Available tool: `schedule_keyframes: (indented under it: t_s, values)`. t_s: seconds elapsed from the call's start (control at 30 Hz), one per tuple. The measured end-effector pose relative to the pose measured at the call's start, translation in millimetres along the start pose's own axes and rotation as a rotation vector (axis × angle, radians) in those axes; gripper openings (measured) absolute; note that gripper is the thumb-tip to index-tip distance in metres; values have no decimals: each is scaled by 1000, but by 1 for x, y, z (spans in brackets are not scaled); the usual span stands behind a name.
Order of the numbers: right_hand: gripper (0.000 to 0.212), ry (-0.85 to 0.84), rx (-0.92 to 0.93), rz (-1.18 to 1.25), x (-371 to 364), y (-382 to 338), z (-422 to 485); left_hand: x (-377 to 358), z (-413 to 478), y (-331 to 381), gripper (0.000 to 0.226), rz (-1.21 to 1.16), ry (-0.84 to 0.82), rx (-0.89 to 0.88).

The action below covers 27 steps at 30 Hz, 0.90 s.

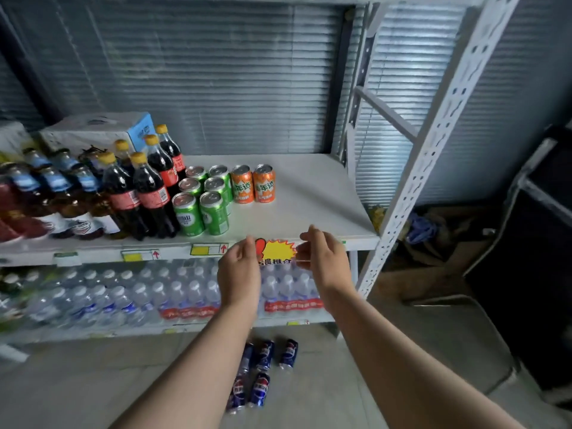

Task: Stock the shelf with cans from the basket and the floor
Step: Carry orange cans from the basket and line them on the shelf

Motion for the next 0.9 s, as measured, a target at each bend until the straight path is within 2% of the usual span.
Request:
schedule_keyframes:
  t_s: [0.17,0.37,0.67,0.9]
  values:
    - [44,53,-9,22,28,-2,-81,29,-67,29,34,15,-78,-33]
    - [39,168,-39,33,83,8,-163,36,-162,47,29,-13,-228,-41]
    - [32,300,-101,111,184,51,-279,9,-295,39,26,-33,-489,13]
    - [40,483,-97,142,282,88,-392,-15,-435,40,26,-48,-701,-15]
Point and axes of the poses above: each hand's wrist, its own z-axis towards the middle knuckle, its own x-axis out of the back of the hand, y = z × x, the point moved 2 cm from there along z, towards the middle knuckle, and after that the axes turned 7 degrees about -x, right-handed, at the moved point
